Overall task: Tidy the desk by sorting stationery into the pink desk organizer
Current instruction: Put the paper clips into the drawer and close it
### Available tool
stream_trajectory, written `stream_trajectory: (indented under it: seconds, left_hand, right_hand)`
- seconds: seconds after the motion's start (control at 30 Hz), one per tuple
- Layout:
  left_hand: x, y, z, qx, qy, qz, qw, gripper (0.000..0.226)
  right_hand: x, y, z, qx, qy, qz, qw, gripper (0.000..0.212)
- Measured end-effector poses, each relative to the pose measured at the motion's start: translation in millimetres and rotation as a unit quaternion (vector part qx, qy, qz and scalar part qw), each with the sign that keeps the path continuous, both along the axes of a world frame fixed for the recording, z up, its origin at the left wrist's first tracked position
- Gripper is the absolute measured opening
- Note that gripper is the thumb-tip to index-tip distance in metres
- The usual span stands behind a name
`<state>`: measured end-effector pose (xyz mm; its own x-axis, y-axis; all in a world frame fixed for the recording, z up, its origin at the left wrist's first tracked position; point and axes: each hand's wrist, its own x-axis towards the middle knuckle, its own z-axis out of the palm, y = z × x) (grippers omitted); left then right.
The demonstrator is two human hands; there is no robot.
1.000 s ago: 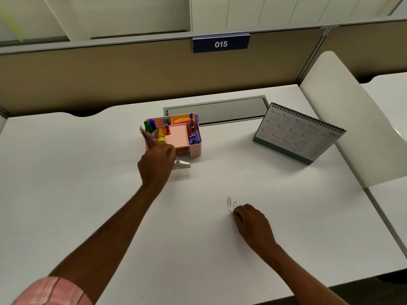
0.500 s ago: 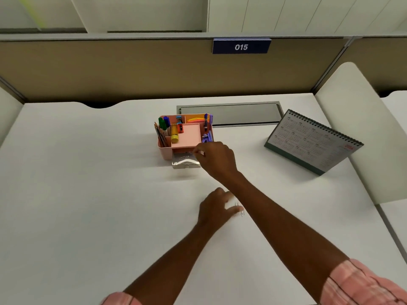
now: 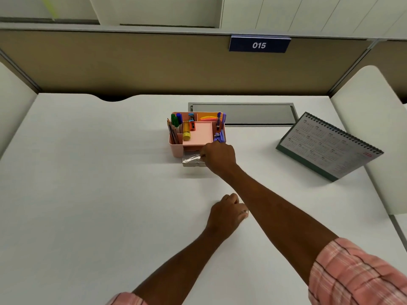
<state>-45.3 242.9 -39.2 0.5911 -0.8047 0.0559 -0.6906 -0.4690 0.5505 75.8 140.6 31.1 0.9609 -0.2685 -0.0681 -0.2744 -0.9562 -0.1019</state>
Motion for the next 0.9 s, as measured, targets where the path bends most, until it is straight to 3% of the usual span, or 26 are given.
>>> stream_trajectory:
  seconds: [0.23, 0.37, 0.7, 0.9]
  left_hand:
    - [7, 2, -5, 0.001, 0.014, -0.021, 1.000, 0.010]
    - [18, 15, -9, 0.008, 0.039, -0.011, 0.999, 0.027]
    - [25, 55, -12, 0.013, 0.060, 0.049, 0.997, 0.021]
    - [11, 64, -9, 0.033, 0.018, 0.078, 0.996, 0.017]
  right_hand:
    - [-17, -9, 5, 0.065, -0.091, -0.015, 0.994, 0.016]
    - [-48, -25, 11, 0.102, -0.130, -0.048, 0.985, 0.021]
    - [-187, -43, -19, 0.192, -0.017, -0.229, 0.954, 0.010]
    - [-218, -23, -45, 0.155, 0.027, -0.194, 0.968, 0.016]
